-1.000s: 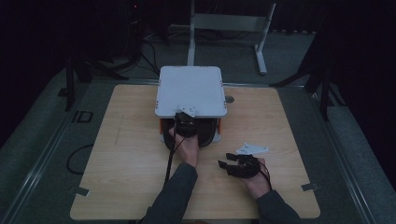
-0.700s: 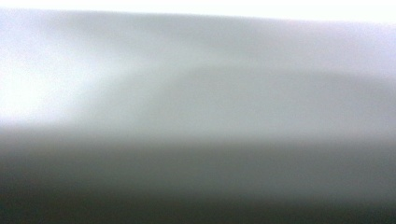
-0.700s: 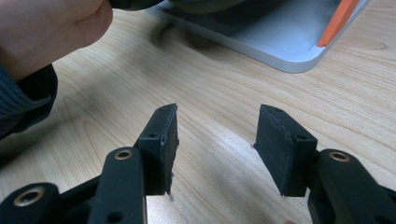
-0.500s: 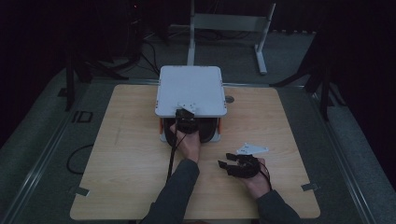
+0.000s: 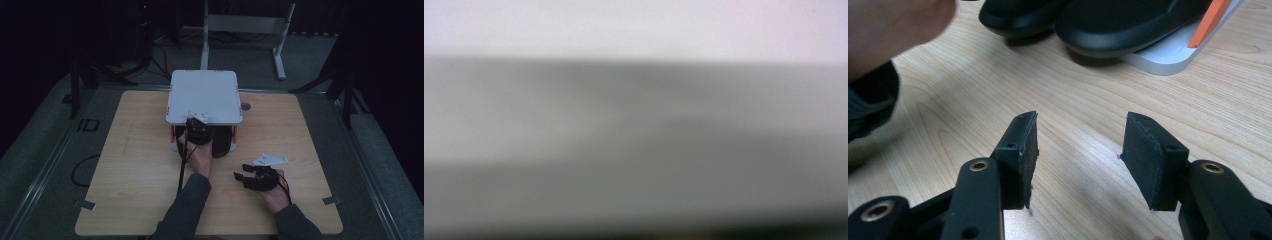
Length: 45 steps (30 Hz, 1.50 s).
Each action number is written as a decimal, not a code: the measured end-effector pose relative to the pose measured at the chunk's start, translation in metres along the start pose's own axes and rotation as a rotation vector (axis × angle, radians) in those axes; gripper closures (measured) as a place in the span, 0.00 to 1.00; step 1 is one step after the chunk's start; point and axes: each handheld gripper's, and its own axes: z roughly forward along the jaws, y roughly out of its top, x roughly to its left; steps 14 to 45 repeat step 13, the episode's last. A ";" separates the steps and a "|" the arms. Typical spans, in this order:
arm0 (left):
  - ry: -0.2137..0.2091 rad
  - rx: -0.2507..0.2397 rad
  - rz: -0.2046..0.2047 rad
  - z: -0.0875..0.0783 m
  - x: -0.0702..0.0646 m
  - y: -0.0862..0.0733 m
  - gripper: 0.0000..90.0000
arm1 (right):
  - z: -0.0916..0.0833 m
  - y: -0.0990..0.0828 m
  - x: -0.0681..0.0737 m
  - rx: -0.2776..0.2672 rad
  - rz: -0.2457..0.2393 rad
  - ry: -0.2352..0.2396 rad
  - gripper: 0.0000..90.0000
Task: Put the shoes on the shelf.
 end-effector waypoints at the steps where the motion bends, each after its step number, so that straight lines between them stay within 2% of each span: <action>1: -0.008 0.009 0.004 -0.002 0.001 -0.001 0.48 | 0.000 0.000 0.000 0.000 0.002 0.000 0.53; 4: -0.033 0.033 0.018 -0.008 0.005 -0.003 0.45 | 0.001 0.000 0.000 0.000 -0.001 0.000 0.53; 6: -0.047 0.057 0.047 -0.012 0.006 -0.004 0.45 | 0.001 0.000 0.000 0.000 -0.003 0.001 0.53; 10: -0.079 0.058 0.042 -0.025 0.012 -0.010 0.45 | 0.000 0.000 0.000 0.000 -0.001 -0.002 0.53; 13: -0.103 0.054 0.062 -0.037 0.019 -0.015 0.44 | -0.001 0.000 -0.001 -0.004 0.003 -0.002 0.53; 45: -0.103 0.054 0.062 -0.037 0.019 -0.015 0.44 | -0.001 0.000 -0.001 -0.004 0.003 -0.002 0.53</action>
